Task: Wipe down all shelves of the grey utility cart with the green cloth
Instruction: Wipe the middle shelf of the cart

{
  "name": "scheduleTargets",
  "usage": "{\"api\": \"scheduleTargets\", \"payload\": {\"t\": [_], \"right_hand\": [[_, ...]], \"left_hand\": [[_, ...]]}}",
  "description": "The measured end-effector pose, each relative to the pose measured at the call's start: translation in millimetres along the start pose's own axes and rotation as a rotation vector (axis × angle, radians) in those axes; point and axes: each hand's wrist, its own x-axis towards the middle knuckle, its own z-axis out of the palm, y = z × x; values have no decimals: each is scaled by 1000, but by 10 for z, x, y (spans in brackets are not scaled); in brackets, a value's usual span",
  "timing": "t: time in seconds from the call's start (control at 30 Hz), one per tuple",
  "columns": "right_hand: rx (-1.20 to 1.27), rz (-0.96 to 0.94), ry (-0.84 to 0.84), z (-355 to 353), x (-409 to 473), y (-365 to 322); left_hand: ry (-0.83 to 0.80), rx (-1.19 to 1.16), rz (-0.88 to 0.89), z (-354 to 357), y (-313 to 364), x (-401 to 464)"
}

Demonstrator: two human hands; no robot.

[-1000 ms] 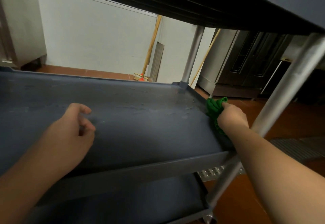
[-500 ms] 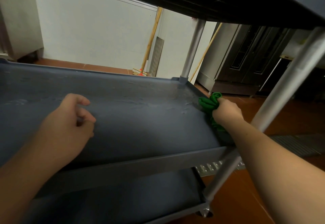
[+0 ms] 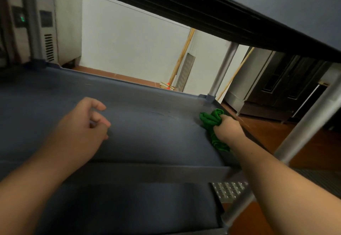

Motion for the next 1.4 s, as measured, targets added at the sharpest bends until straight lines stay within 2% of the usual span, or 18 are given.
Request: {"api": "scheduleTargets", "payload": {"t": [0.53,0.77,1.13,1.4], "right_hand": [[-27,-106,-70,321,-304,-1167],[-46,-181,-76,476,-451,-1733],[15,-248,-120,646,-814,-2621],[40,-420,-158,890,-1180,-3537]], "left_hand": [[134,-136,-88,-935,-464,-104],[149,-96,-90,-1207,-532,-20],[130,-232,-136,-1711,-621,143],[186,-277,-142,-1951,-864,-39]]}}
